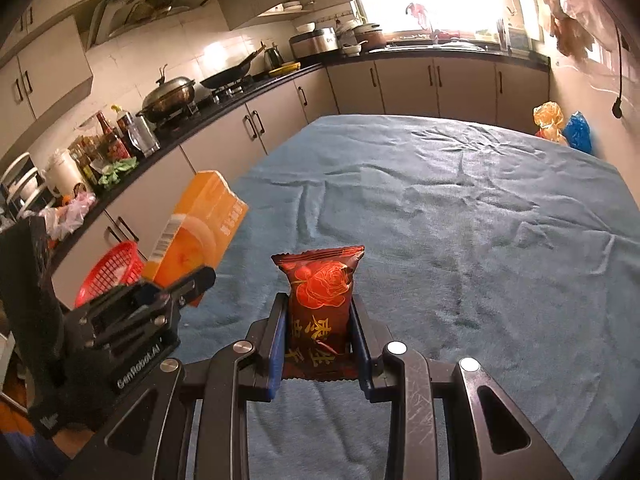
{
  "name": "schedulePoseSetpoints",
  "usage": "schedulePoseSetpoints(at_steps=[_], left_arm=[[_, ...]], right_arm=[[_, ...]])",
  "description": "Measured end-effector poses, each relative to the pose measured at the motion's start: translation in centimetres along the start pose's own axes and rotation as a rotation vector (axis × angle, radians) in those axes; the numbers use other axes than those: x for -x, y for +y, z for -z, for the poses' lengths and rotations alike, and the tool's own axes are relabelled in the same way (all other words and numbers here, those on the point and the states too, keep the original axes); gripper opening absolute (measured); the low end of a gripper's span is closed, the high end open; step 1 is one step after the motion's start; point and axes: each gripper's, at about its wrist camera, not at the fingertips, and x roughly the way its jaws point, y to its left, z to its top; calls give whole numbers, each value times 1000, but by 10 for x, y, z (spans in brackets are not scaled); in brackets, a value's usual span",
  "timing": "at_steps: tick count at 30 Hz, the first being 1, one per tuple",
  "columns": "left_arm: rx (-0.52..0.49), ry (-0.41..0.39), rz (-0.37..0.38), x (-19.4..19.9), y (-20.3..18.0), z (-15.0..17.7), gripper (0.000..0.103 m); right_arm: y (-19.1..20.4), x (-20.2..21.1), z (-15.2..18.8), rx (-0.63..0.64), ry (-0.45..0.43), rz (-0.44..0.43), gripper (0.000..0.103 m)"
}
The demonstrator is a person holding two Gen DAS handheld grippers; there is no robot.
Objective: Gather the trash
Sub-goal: 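Lift the orange box and red snack bag and carry both toward the red basket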
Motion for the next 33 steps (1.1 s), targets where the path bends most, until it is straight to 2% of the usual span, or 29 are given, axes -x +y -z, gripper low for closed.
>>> schedulePoseSetpoints(at_steps=[6,13,22,33], left_arm=[[9,-36,-4,26,13,1,23],[52,-77,-22,55,42,5,23],[136,-113,-61,81,96,11,23],[272,-129,-149,99,182,25,23]], right_arm=[[14,6,5,-29,3,-24,32],[50,7,4,17,4,-39,32],[103,-9,-5,79,33,-79,32],[180,-51,-14,170,96,-135,32]])
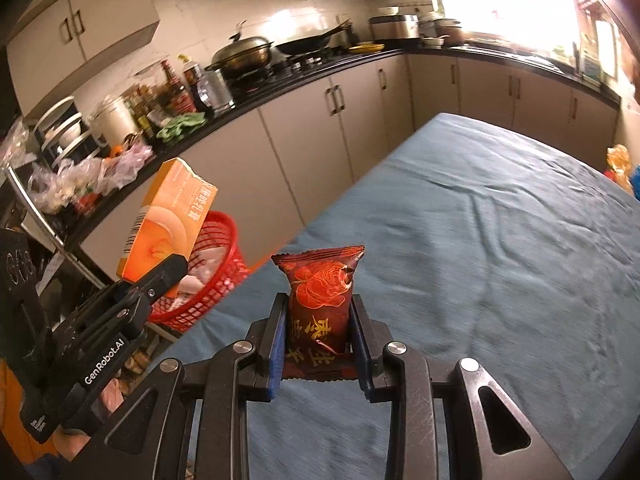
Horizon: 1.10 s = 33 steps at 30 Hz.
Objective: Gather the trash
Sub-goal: 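Lift the orange box and red snack bag and carry both toward the red basket, then open both tools over the red basket to drop the box and snack bag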
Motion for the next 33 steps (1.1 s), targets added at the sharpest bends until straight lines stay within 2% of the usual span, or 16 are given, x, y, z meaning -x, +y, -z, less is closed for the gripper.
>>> schedulePoseSetpoints(at_steps=[9,18,26,33], left_arm=[[73,4,-92,4,63,0,23],[114,41,-144,-1,110,4,23],[130,77,-156,-14,127,12,23],[129,92,-157,-22,133,15,23]], right_arm=[[51,-36,-23,56,31,-74,32],[93,-58,-41,100,40,-118,32],[124,-95,-51,128,79,-139,32],[133,-131,-55,120,122,-143,32]])
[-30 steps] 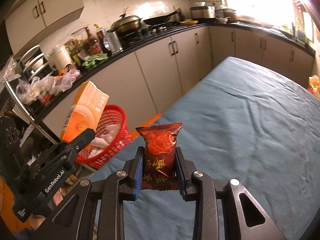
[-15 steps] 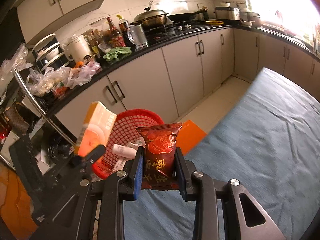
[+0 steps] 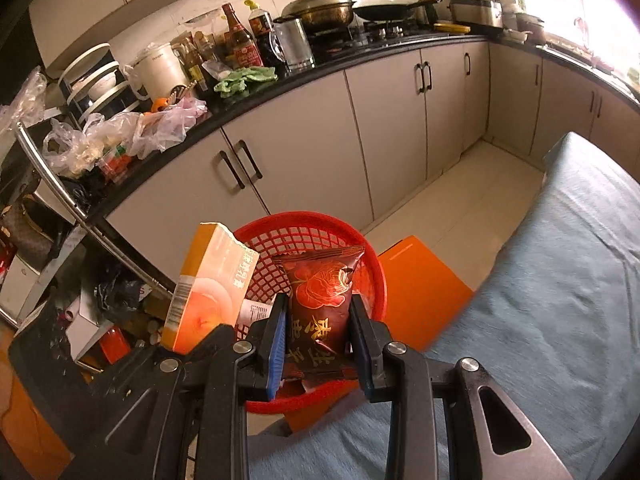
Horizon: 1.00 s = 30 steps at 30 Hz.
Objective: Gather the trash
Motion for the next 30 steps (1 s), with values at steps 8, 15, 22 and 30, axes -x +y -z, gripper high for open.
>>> schedulePoseSetpoints(at_steps=[8,15,22,30], left_arm=[[13,-2,0,-3,4,0,29],[10,-24,-3,4,2,1,45],[-13,-58,-41,15,-6,2,55],[-31,-88,-72,30,-18,4,67]], right_arm=[[-8,-20,-5,-63,15,-41,40],[-11,-5,-4,-66,-24,-48,45],[-19,16,5,-86,-53,-25,53],[-24,42,22,-77,-88,33,70]])
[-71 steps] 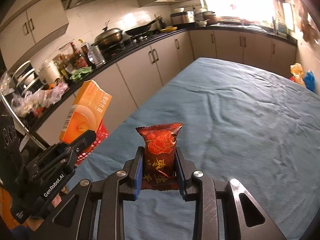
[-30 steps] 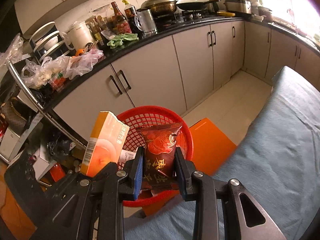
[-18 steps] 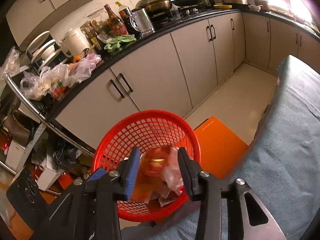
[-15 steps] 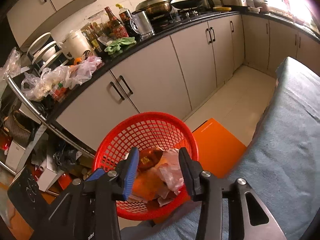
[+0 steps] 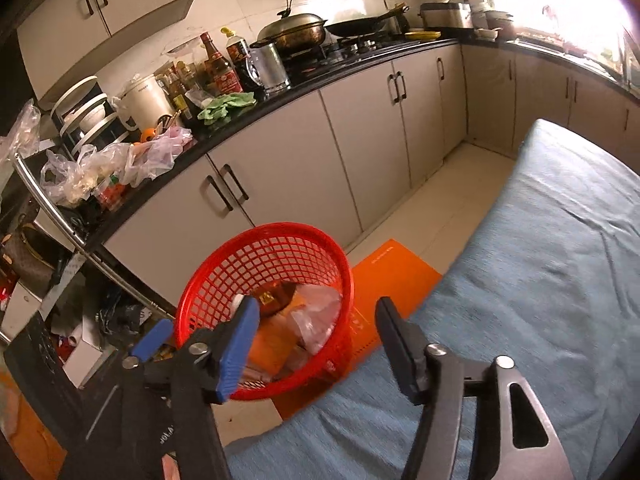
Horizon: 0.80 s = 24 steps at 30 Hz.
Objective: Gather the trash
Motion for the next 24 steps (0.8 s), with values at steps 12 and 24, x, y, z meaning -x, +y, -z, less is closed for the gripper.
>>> schedulePoseSetpoints(at_steps=[12,24], left_arm=[[-66,-66,-107,46,-27,9,97],[-49,-109,-176,88,-18,36,102]], right_arm=[[-13,65,46,17,-69,87,87],[-8,146,111,87,-212,355,95]])
